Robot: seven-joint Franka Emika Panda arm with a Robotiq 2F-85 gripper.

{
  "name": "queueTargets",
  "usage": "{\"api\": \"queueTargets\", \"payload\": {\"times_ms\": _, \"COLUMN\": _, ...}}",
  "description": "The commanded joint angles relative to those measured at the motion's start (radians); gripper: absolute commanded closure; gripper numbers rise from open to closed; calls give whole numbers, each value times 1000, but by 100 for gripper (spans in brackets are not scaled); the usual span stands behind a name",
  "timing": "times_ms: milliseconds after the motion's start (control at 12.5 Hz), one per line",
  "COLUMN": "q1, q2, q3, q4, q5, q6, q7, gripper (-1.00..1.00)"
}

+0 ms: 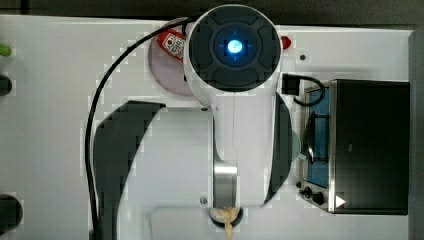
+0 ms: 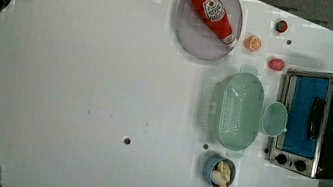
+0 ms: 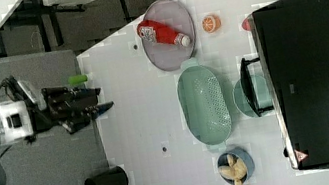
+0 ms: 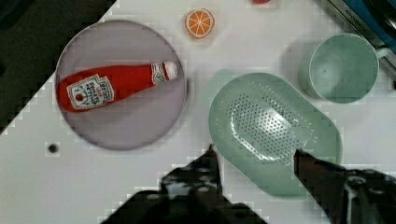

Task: Drag strainer right to left.

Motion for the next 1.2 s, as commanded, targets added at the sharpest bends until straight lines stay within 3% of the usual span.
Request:
{"api": "queueTargets", "payload": {"times_ms": 80, "q1": -25, "q2": -397, "q3": -34, "q4": -214, "q5": 15, "q6": -189, "q7": 70, "gripper": -59}}
{"api": "queueTargets", "payload": {"times_ms": 240, "q1": -26, "q2": -396, "q3": -34, "q4": -220, "q5": 15, "q6": -188, "q7": 70, "gripper": -99}}
{"api": "queueTargets", "payload": {"times_ms": 560, "q1": -25, "q2": -339, "q3": -32, "q4": -318, "q5": 15, "q6": -50, "q7": 78, "gripper": -100}}
{"api": "queueTargets", "payload": {"times_ms": 880, "q1": -25, "q2": -200, "q3": -32, "q4": -505, "q5": 15, "q6": 269, "q7": 129, "gripper": -100}}
{"api": "queueTargets", "payload": {"times_ms": 1200, "q1": -23, "q2": -13, "q3": -23, "q4": -652, "q5": 16, "q6": 625, "q7": 343, "gripper": -100}}
